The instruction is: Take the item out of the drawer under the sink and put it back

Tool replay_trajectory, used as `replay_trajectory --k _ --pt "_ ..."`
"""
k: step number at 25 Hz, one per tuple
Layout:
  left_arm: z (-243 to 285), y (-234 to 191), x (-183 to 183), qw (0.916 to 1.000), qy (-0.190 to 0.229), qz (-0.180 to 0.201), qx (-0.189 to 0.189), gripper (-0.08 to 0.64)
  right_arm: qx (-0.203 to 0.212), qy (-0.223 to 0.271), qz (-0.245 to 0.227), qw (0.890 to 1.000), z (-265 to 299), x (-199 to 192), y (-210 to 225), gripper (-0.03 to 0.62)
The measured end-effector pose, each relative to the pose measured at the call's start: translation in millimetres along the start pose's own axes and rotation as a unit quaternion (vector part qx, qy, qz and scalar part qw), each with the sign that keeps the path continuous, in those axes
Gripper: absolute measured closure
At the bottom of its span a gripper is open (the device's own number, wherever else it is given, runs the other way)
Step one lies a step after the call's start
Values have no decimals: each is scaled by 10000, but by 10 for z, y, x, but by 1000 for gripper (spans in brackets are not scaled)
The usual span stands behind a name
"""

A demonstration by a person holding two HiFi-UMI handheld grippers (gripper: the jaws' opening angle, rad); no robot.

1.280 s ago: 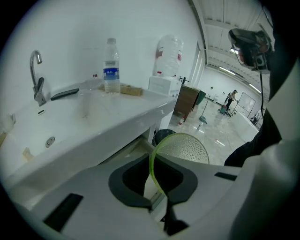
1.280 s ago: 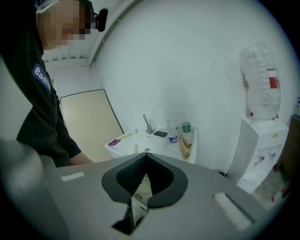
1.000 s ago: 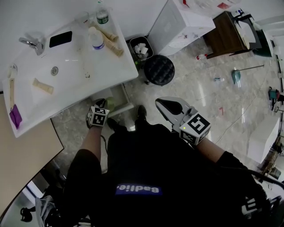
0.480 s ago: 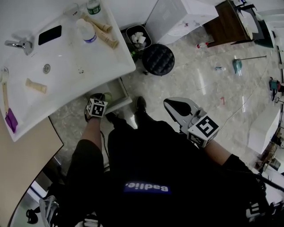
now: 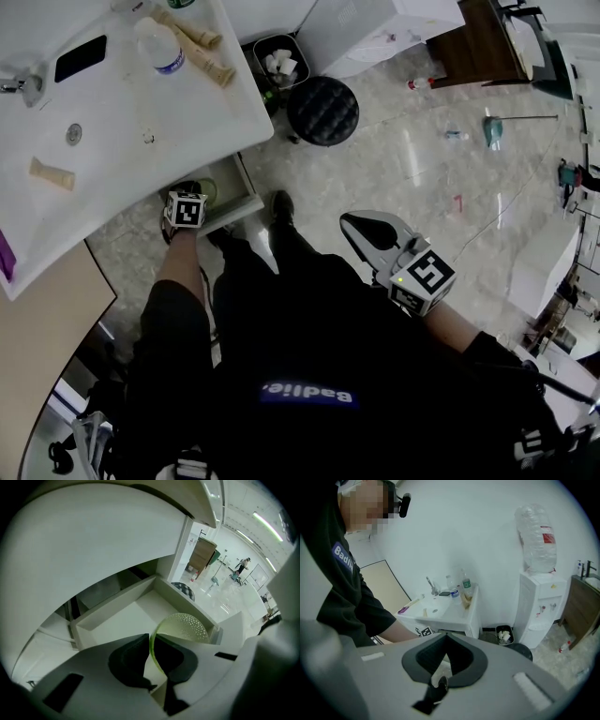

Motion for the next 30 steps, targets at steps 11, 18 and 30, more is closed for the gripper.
replay_trajectory --k 11,18,30 --pt "130 42 3 9999 -134 60 78 534 -44 -37 -6 10000 -29 -30 50 591" --pt "-46 26 76 10000 -67 22 -44 517 79 52 -35 9999 -25 9 0 591" --pt "-724 7 94 9990 400 -186 -57 508 501 429 -240 9975 95 234 -229 591"
Point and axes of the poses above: the fingertips, and each gripper's own axes: z forward along the fingers, y to its right, x out of its top, the point moved 5 cm from there along -z, backward along the fingers, and after that the axes turned 9 degrees about x, right-handed, at the moved point
